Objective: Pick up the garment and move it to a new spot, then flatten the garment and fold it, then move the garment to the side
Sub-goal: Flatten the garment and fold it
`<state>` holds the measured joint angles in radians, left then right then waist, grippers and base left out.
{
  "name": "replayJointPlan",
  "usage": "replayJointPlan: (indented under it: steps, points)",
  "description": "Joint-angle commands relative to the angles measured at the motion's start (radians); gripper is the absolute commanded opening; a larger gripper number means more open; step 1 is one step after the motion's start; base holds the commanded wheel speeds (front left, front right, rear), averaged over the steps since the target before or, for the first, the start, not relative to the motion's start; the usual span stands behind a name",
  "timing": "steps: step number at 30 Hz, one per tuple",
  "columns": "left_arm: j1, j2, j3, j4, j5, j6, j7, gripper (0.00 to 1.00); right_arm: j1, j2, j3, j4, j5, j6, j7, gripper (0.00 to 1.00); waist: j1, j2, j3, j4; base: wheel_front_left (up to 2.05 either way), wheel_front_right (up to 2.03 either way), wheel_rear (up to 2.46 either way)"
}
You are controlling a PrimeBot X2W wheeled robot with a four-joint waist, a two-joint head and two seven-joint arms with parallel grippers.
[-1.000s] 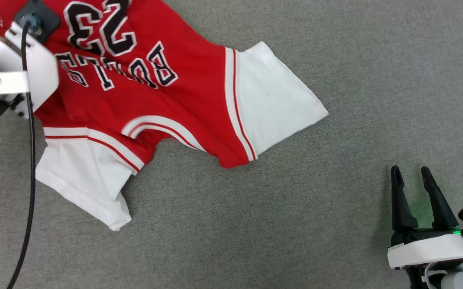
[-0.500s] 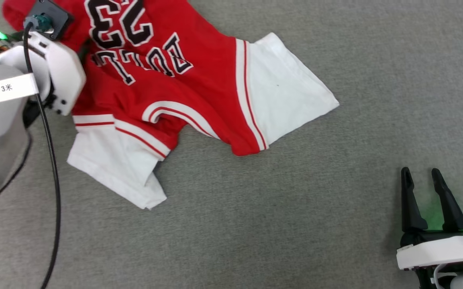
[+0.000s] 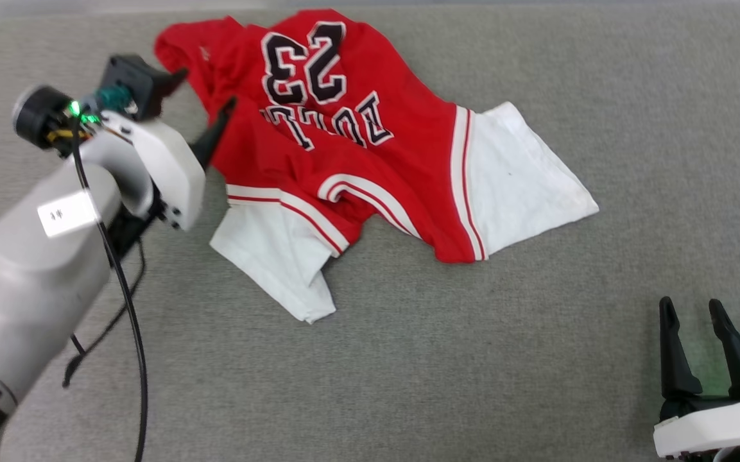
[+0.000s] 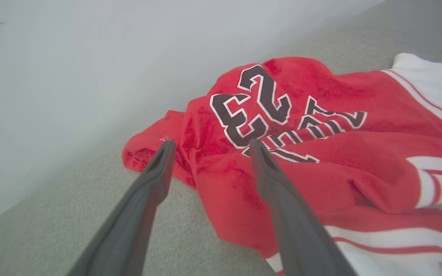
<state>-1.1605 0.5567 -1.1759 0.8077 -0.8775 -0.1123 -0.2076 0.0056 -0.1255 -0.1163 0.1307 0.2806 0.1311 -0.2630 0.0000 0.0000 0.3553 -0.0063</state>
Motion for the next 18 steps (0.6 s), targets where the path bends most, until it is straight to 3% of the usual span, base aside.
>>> replayJointPlan:
  steps: [1, 8, 18]
  points:
    - [0.051, 0.004, 0.01, -0.039, -0.02, 0.014, -0.014, 1.0, 0.017, -0.01, -0.004, 0.003, 0.006, -0.001, -0.002, 1.0, 0.0, 0.0, -0.047, 0.043, 0.0, 0.0, 0.0]
    - [0.213, 0.055, 0.018, -0.229, -0.084, 0.085, -0.012, 1.0, 0.038, -0.036, 0.009, 0.013, 0.012, -0.001, -0.002, 1.0, 0.0, 0.0, -0.128, 0.089, 0.0, 0.0, 0.0]
    - [0.421, 0.121, 0.001, -0.518, -0.103, 0.263, -0.028, 1.0, 0.046, -0.073, 0.033, 0.023, 0.019, -0.001, -0.002, 1.0, 0.0, 0.0, -0.209, 0.133, 0.0, 0.0, 0.0]
